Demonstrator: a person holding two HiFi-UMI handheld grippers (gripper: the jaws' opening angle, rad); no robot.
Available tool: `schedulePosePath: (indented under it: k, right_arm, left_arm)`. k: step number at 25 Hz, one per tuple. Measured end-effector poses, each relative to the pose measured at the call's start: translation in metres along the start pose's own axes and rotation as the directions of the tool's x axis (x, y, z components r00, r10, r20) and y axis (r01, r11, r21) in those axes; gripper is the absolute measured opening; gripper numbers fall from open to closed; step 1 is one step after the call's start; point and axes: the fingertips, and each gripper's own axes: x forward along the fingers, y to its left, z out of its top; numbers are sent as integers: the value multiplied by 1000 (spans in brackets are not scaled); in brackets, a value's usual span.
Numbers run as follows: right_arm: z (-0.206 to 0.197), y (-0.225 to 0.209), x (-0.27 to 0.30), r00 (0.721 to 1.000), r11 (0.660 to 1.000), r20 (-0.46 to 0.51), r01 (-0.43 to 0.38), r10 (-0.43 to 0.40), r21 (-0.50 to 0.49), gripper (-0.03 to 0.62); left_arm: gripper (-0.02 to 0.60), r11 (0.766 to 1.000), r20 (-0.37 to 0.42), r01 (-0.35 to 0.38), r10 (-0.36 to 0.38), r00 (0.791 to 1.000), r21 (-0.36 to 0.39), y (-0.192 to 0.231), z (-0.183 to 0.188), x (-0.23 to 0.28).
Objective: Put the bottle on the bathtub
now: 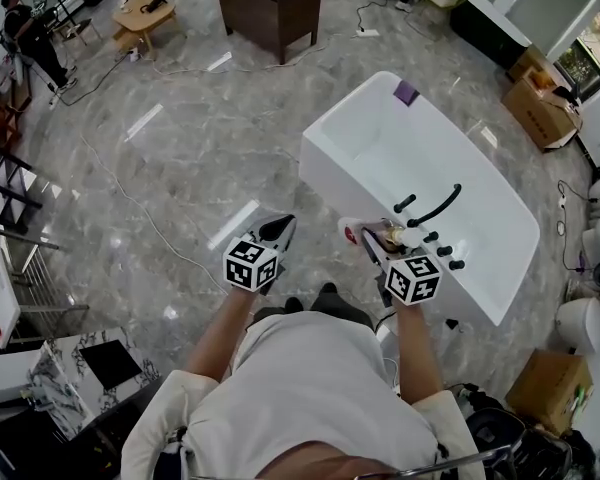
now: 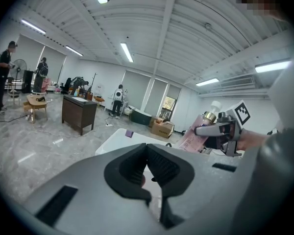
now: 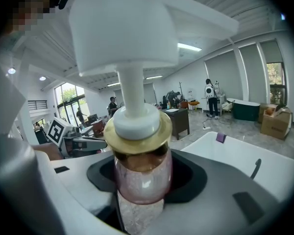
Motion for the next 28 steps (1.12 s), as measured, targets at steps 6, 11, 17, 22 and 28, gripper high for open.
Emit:
schedulePosePath:
  k: [6,11,17,22,28]
  right_arm:
    - [7,-13,17,1000,1000,-5,-4,4,-4,233]
    - [16,-41,37,1000,1000,-16,-10,10,-9,233]
    - [36,-90,74,999,999,-42,-33,32,-25,233]
    - [51,-134,116,996,998,-64,-60,57,-36,233]
    - [69,-194,168,991,995,-103,-90,85,-50,233]
  left_arm:
    - [8,1000,-9,-14,14,1000,-8,14,4,15]
    - [8,1000,-13,-23,23,1000,-13,25,15,45]
    - [8,999,-15,-42,41,999,-30,42,37,97]
    - [8,998,-40,-55,53,998,-43,62,50,149]
    - [8,994,-65,-87,83,994,-59,91,69,215]
